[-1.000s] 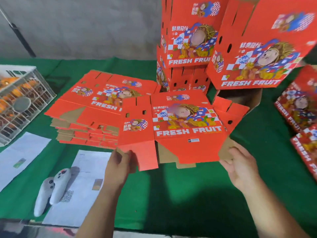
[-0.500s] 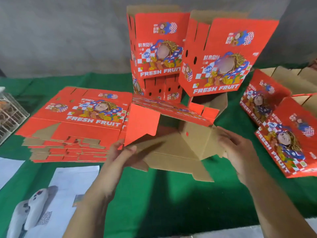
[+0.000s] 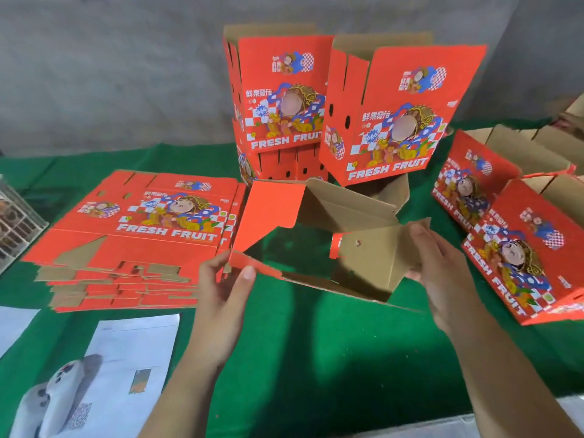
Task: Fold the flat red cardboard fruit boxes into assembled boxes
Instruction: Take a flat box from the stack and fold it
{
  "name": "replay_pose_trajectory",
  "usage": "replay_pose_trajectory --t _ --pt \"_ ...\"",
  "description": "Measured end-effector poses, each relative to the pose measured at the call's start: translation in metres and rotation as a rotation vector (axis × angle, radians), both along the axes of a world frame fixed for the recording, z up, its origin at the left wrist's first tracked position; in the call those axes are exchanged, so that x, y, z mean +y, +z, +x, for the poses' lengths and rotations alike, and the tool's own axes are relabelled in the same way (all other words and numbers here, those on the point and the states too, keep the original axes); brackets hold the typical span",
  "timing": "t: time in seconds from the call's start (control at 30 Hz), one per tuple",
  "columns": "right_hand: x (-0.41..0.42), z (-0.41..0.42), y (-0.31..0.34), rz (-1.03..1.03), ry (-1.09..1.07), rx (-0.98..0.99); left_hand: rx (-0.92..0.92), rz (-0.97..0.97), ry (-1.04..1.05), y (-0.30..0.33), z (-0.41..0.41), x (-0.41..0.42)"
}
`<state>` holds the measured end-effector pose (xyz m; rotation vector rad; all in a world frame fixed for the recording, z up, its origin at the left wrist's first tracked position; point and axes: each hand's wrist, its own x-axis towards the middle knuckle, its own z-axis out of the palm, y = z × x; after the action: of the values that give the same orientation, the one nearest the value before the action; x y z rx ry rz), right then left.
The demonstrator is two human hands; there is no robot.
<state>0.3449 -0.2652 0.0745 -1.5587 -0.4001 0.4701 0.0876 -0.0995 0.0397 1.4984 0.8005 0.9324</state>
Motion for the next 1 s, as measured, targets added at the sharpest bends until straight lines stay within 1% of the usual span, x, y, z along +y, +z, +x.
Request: replay_pose_trajectory --t 0.03,0.1,0.2,0.27,0.37,0.4,0.53,0.63,0.7,0.73,0.8,0.83,0.87,0.93,1.0 --pt "0.001 0.001 0.0 0.006 -0.01 -0.025 -0.012 0.068 0.003 0.001 0.004 0.001" --pt "0.001 0.003 0.003 0.02 -0.045 -0.052 0.04 0.218 0.002 -0.001 0.008 0.005" --pt "0.001 0.009 0.007 0.006 -0.13 -0.022 0.14 0.375 -0.024 -0.005 0.007 0.014" --pt "0.0 0.013 0.005 -0.039 -0.111 -0.024 0.175 0.441 -0.072 -0.007 0.007 0.015" --pt "-0.001 0.011 -0.002 -0.142 -0.053 -0.043 0.265 0.337 -0.109 -0.011 0.009 0.012" --pt "0.0 0.01 -0.005 -0.14 -0.054 -0.027 0.315 0.31 -0.116 -0.01 0.008 0.012" --pt "0.008 0.012 -0.016 -0.073 -0.112 0.087 0.506 0.278 -0.177 0.0 -0.001 0.024" --pt "0.013 0.007 -0.016 0.016 -0.115 0.124 0.579 0.245 -0.231 0.006 -0.007 0.041" --pt "0.019 0.002 -0.014 0.118 -0.081 0.11 0.595 0.225 -0.279 0.004 -0.01 0.049" --pt "0.021 -0.001 -0.015 0.129 -0.029 0.084 0.582 0.21 -0.273 0.002 -0.009 0.052" --pt "0.021 -0.01 -0.02 0.051 0.124 0.015 0.475 0.153 -0.23 -0.001 -0.007 0.054" --pt "0.017 -0.015 -0.023 0.013 0.22 0.018 0.421 0.092 -0.199 -0.002 -0.006 0.053" --pt "0.016 -0.019 -0.023 0.012 0.305 0.05 0.405 0.056 -0.175 -0.004 -0.005 0.052" --pt "0.022 -0.023 -0.015 0.014 0.407 0.068 0.452 0.065 -0.136 -0.007 -0.003 0.052" --pt "0.032 -0.021 -0.003 -0.037 0.389 0.064 0.518 0.079 -0.107 -0.012 -0.003 0.055"
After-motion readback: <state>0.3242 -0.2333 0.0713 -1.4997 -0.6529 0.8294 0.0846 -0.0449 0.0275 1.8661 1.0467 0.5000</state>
